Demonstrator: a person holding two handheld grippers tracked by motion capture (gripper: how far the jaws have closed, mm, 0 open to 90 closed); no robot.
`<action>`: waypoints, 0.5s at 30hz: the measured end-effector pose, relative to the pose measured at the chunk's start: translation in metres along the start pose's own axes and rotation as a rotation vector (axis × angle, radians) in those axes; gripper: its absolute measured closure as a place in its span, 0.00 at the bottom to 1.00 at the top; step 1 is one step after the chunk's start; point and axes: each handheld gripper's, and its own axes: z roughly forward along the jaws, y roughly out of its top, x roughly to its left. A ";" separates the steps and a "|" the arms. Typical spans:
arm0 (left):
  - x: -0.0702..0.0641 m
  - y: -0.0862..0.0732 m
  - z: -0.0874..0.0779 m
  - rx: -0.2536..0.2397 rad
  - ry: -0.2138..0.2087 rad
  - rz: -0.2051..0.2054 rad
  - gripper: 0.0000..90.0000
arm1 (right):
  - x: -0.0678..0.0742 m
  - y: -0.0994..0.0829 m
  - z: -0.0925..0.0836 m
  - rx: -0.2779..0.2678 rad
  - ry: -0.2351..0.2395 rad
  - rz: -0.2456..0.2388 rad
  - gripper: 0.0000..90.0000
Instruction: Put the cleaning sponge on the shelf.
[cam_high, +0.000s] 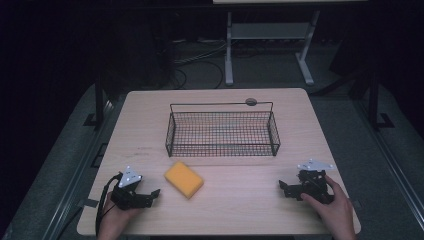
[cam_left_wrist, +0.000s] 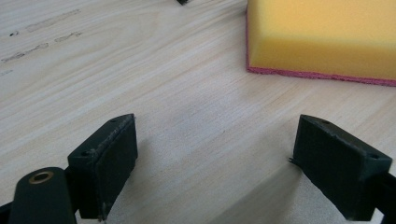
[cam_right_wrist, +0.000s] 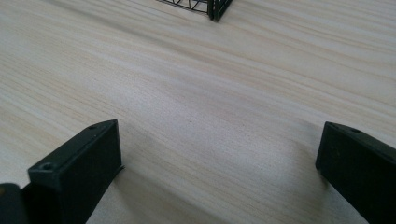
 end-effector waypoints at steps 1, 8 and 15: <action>0.000 0.000 0.000 0.000 0.000 0.000 0.14 | 0.000 0.000 0.000 0.000 0.000 0.000 0.00; 0.000 0.000 -0.001 0.000 0.001 -0.006 0.15 | 0.000 0.000 0.000 0.001 0.002 -0.003 0.00; -0.003 0.006 -0.005 0.006 -0.013 0.005 0.27 | 0.000 0.000 0.000 0.001 0.003 -0.002 0.00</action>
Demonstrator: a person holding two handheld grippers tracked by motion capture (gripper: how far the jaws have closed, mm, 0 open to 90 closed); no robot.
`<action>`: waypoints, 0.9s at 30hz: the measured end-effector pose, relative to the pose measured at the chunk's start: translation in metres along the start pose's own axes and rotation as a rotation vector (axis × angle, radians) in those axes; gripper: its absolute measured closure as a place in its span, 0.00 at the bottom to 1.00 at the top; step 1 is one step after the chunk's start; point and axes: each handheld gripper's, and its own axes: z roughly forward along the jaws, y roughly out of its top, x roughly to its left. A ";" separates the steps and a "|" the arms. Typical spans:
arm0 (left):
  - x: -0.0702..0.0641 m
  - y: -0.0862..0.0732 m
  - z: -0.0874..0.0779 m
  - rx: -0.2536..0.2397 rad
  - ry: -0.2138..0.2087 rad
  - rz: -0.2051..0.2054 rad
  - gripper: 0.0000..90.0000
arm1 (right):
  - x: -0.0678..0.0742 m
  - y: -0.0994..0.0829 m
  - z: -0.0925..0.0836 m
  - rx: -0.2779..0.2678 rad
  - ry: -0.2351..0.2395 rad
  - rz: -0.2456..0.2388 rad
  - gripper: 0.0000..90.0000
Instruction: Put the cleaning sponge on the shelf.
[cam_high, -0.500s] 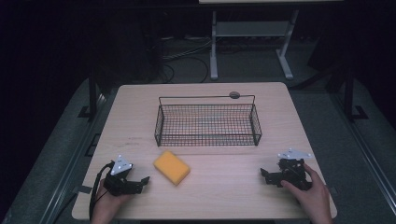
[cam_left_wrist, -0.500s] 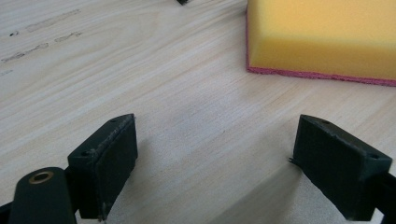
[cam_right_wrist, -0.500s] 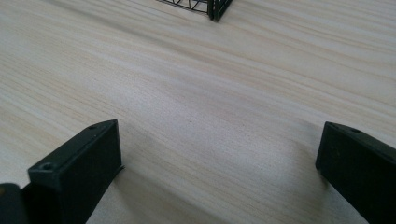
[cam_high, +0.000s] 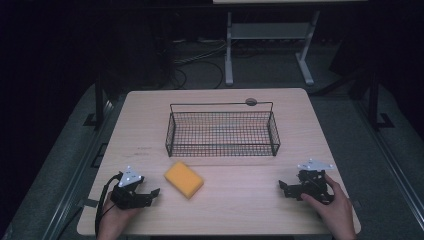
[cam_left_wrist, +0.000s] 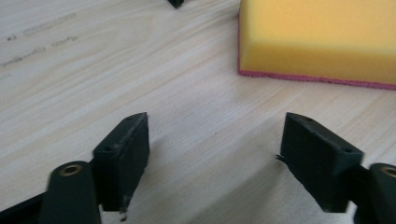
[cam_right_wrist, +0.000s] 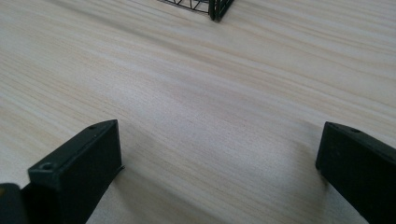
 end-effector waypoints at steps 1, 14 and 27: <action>0.000 0.000 0.000 0.000 0.000 0.000 0.31 | 0.000 0.000 0.000 0.000 0.000 0.000 0.00; -0.006 0.021 -0.005 0.025 -0.022 0.030 0.89 | 0.000 0.000 0.000 -0.001 -0.001 -0.001 0.00; -0.009 0.035 0.003 0.049 -0.062 0.035 1.00 | 0.000 0.000 0.000 -0.001 -0.001 -0.003 0.00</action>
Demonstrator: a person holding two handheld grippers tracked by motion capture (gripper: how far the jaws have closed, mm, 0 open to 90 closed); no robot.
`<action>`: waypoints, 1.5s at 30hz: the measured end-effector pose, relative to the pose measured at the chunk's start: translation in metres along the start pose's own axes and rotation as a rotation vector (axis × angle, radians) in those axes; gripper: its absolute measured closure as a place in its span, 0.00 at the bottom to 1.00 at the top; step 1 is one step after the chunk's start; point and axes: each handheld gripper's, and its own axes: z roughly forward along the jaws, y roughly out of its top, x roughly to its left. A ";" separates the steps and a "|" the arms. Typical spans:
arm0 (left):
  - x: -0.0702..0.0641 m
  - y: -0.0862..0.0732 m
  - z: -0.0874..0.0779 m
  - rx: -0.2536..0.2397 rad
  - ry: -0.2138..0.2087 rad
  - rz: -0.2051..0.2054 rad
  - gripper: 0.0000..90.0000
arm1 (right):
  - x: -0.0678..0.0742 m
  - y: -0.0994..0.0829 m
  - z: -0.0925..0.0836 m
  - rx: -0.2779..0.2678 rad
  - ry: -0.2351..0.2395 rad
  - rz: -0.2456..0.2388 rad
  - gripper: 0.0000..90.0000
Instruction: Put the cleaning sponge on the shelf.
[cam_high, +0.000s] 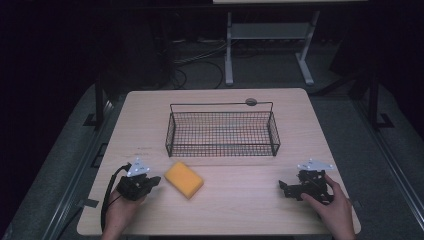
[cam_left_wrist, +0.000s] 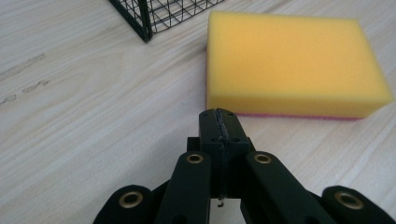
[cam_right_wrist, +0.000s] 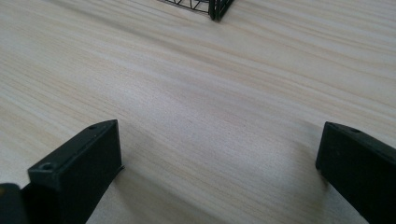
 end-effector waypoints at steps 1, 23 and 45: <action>0.000 0.001 0.001 -0.001 -0.001 0.001 1.00 | 0.000 0.000 0.000 0.000 0.000 0.000 0.00; -0.008 0.023 0.026 0.021 -0.045 0.041 1.00 | 0.000 0.000 0.000 0.000 0.000 0.001 0.00; -0.018 0.046 0.048 0.021 -0.083 0.076 1.00 | 0.000 0.000 0.000 0.000 0.000 0.001 0.00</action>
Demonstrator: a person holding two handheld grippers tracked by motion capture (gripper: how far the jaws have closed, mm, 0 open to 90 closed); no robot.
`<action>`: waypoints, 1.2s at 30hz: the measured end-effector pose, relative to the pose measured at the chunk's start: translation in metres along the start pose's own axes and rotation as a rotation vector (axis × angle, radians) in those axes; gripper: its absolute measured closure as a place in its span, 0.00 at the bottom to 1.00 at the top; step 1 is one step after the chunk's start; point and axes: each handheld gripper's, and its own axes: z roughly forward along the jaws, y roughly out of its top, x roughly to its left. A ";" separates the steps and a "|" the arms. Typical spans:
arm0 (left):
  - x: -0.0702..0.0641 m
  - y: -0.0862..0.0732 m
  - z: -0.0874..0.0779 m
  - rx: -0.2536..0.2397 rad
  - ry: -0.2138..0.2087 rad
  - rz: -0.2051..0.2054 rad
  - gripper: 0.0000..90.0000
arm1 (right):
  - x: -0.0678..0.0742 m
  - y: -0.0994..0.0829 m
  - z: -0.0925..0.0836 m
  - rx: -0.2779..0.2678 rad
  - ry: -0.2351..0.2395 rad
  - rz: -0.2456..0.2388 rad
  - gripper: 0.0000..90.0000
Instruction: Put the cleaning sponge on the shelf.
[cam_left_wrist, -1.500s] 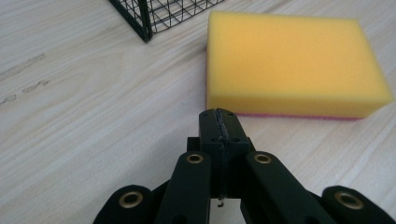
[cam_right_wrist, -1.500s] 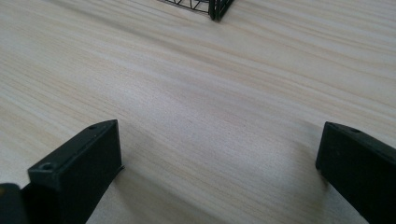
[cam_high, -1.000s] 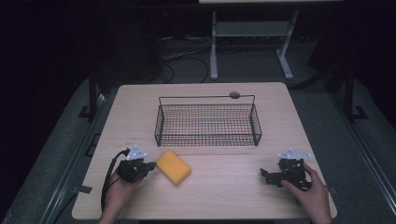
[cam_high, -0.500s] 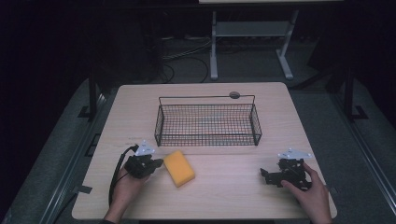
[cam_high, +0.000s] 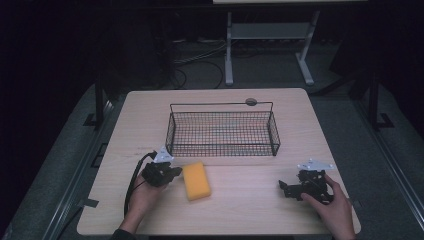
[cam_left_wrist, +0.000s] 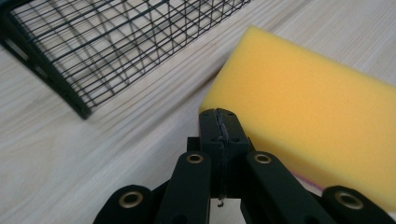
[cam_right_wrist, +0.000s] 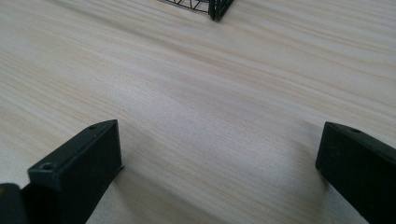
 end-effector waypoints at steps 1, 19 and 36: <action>-0.001 0.001 0.001 -0.003 -0.002 -0.001 1.00 | 0.000 0.000 0.000 0.000 0.000 0.000 0.00; -0.009 0.019 0.016 0.001 -0.028 0.028 1.00 | 0.000 0.000 0.000 0.000 0.000 0.000 0.00; -0.018 0.034 0.029 -0.005 -0.048 0.056 1.00 | 0.000 0.000 0.000 0.000 0.000 -0.001 0.00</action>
